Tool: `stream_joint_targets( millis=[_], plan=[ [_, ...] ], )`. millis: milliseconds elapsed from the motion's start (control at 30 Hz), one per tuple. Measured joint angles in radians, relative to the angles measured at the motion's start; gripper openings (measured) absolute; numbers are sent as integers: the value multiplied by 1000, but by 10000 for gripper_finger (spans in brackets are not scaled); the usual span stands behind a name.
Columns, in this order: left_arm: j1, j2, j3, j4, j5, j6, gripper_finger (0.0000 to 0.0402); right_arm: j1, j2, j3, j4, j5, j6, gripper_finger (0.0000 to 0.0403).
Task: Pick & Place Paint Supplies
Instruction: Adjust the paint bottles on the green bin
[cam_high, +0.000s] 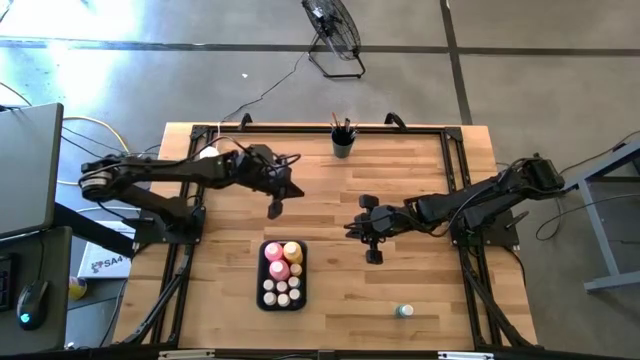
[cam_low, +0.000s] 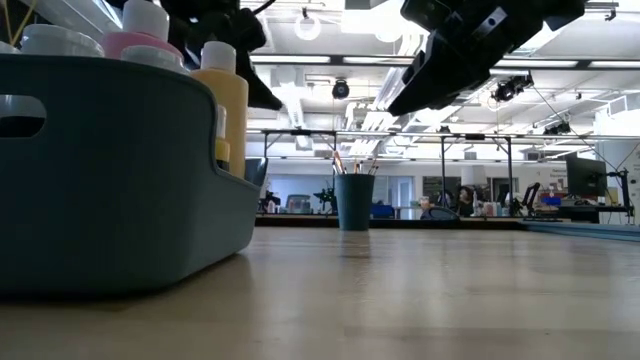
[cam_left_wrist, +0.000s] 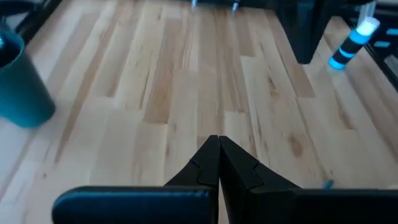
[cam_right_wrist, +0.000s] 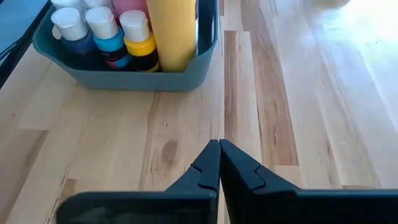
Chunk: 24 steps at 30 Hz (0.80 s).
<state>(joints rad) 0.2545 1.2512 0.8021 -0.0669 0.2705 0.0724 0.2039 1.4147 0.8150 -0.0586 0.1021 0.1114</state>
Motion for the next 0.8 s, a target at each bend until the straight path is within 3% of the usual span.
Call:
stream_joint_targets(
  millis=[333, 467, 567, 800],
  plan=[
    [0, -26, 0, -66, 31, 4, 0, -1, 0, 0, 54, 4, 40, 2],
    [-27, -42, -53, -2, 120, 72, 0, -1, 0, 0, 74, 14, 67, 2],
    [-30, -115, -117, 69, 133, 109, 0, -1, 0, 0, 79, 36, 85, 2],
    [-13, -346, -314, 151, 45, 105, 0, -18, 0, 0, 103, 38, 97, 2]
  ],
)
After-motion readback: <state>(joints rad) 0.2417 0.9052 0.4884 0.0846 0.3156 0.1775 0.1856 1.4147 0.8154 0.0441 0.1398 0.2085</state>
